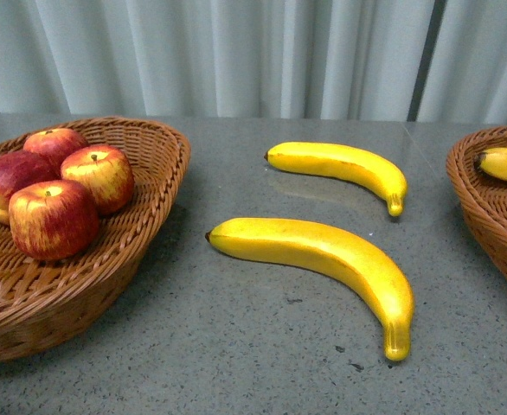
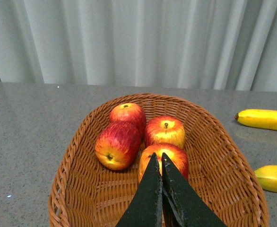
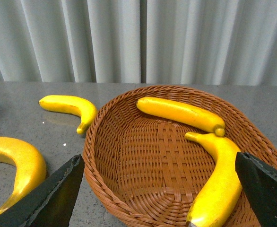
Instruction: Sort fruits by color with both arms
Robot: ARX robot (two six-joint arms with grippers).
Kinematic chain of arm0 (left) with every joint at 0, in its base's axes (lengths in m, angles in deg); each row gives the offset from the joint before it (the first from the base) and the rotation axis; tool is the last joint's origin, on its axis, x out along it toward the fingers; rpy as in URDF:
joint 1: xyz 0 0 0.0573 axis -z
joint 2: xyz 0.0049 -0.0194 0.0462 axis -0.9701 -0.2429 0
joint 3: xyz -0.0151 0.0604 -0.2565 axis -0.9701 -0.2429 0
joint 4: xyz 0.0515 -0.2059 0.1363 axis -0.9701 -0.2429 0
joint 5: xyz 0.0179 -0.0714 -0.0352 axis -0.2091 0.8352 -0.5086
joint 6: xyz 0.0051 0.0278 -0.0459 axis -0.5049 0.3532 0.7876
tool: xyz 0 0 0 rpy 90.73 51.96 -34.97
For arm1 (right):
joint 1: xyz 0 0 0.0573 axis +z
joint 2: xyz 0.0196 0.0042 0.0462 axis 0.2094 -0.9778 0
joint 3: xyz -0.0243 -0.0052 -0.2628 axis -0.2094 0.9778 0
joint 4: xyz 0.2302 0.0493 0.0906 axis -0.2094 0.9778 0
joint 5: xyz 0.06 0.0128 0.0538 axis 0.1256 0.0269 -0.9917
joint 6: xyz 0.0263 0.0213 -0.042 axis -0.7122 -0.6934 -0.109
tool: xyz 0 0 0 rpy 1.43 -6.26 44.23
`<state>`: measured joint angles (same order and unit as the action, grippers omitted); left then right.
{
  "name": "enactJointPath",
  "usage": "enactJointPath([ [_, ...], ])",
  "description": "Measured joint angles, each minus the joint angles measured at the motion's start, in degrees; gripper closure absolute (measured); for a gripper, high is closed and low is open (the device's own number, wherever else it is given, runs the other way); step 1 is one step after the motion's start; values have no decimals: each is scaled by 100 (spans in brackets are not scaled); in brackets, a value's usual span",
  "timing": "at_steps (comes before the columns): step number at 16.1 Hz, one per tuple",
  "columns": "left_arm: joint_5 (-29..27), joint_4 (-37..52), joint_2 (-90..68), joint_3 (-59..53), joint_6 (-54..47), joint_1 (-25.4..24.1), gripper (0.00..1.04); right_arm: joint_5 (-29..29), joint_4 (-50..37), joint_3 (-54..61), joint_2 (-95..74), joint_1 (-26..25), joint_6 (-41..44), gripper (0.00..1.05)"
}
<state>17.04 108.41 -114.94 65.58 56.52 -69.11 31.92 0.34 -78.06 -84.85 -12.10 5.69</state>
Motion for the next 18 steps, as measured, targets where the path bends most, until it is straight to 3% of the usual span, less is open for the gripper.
enactJointPath([
  [2,197,-173,369,-197,-2,-205,103,2,0,0,0,0,0,7],
  [3,603,-299,584,-304,-9,-610,103,0,-2,0,0,0,0,7],
  [4,590,-398,758,-378,-4,-721,103,2,0,0,0,0,2,7],
  [18,678,-1856,2721,-737,-15,-673,103,2,0,0,0,0,0,7],
])
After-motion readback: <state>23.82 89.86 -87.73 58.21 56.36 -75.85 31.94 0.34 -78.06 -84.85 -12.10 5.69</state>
